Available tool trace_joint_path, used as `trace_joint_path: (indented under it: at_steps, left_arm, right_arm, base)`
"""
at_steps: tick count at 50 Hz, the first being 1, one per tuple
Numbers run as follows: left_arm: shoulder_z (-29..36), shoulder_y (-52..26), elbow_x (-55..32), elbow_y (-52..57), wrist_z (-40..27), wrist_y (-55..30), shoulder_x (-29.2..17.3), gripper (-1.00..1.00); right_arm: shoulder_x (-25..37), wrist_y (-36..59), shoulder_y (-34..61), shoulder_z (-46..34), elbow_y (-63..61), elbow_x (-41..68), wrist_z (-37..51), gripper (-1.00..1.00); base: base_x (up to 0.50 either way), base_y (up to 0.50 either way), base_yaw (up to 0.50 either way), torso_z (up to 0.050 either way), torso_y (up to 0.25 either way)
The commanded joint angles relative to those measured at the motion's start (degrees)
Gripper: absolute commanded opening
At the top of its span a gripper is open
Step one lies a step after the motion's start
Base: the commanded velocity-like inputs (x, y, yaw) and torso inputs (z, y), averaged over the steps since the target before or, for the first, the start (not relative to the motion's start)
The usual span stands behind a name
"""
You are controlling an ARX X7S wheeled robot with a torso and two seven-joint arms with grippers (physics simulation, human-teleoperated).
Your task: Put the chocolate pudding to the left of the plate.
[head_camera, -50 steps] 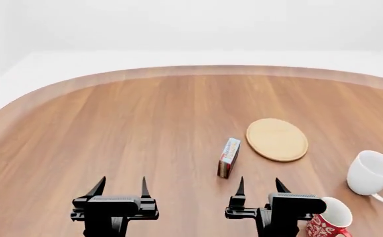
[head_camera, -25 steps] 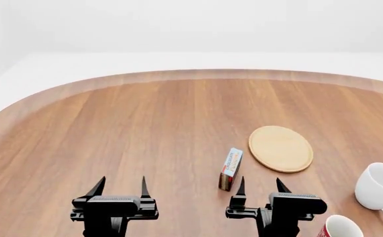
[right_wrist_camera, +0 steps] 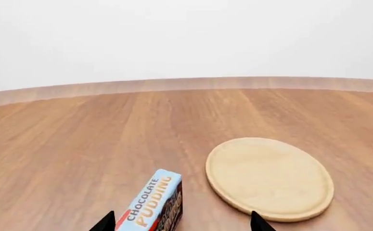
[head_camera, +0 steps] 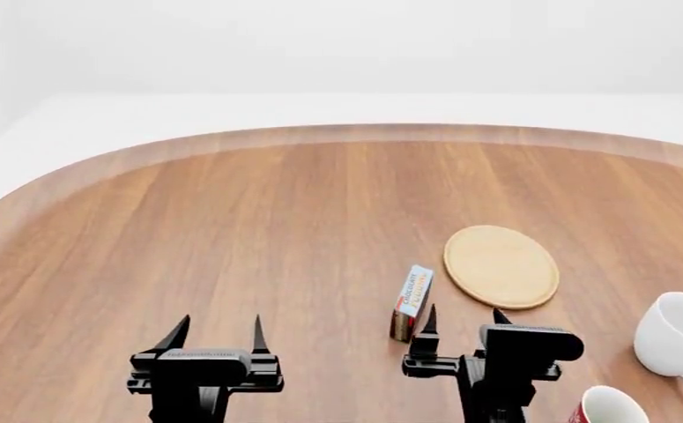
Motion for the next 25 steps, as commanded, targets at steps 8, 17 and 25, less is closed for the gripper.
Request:
trace_joint_path:
  at_steps: [8,17,25]
  left_arm:
    - [0.5,0.0,-0.7,0.2,-0.4,-0.2,-0.5,1.00]
    - [0.7,0.3,-0.9,0.4,-0.7,0.4,-0.7,1.00]
    - [0.9,0.4,-1.1,0.5,-0.8,0.6,-0.9,1.00]
  right_arm:
    - [-0.4,27.0,11.9,-0.6,-8.7,6.0,4.9,1.00]
    - [-3.3,34.2,19.2,-0.9,-6.4,6.6,8.5,1.00]
    - [-7.8,38.5,27.3,0.6,3.0,7.8,11.9,1.00]
  base:
    - [0.00,0.00,0.00,0.000,0.000]
    - [0.00,0.00,0.00,0.000,0.000]
    - [0.00,0.00,0.00,0.000,0.000]
